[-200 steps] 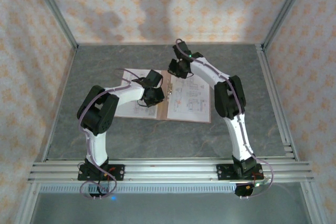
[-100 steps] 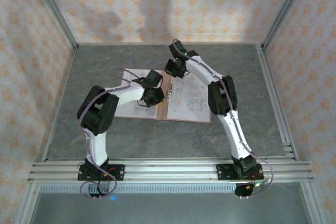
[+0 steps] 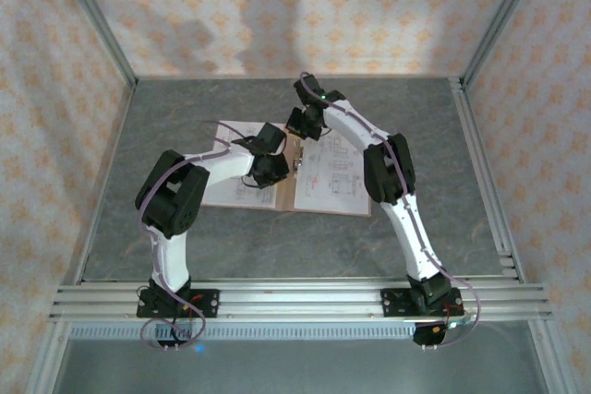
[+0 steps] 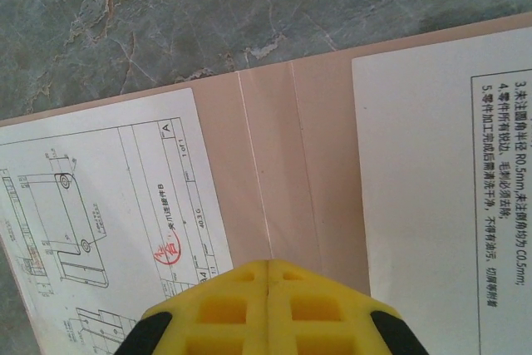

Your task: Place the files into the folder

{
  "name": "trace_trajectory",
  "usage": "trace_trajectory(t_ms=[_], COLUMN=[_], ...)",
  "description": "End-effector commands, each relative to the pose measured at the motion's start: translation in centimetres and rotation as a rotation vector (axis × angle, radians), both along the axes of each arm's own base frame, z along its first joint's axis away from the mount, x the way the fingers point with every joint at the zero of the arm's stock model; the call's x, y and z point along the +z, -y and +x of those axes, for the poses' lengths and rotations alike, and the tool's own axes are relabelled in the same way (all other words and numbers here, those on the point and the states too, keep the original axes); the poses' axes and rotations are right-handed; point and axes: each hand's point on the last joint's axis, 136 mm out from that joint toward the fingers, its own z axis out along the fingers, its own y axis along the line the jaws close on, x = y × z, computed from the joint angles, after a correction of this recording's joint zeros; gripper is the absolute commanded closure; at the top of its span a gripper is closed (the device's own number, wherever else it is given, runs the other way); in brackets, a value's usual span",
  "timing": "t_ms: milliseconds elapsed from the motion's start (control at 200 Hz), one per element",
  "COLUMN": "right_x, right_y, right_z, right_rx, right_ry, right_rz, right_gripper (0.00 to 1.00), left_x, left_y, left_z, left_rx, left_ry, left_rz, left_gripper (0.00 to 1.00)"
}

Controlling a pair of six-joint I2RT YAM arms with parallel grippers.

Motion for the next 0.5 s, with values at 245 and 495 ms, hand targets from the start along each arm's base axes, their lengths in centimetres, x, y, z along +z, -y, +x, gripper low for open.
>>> trace_trajectory(t_ms=[245, 495], right_x=[3.0, 4.2], right_y=[-0.8, -0.2], right_z=[-2.5, -3.8], right_rx=[0.041, 0.036], right_ry=[0.046, 0.067], right_rz=[-0.012, -0.023], right_gripper=[0.97, 0.98], left_x=[-4.3, -4.4], left_y=[-1.9, -1.9], left_z=[-3.4, -3.4], left_rx=[0.002, 0.007], left_ry=[-0.148, -0.15], left_rz=[0.118, 0.12], left_gripper=[1.0, 1.0])
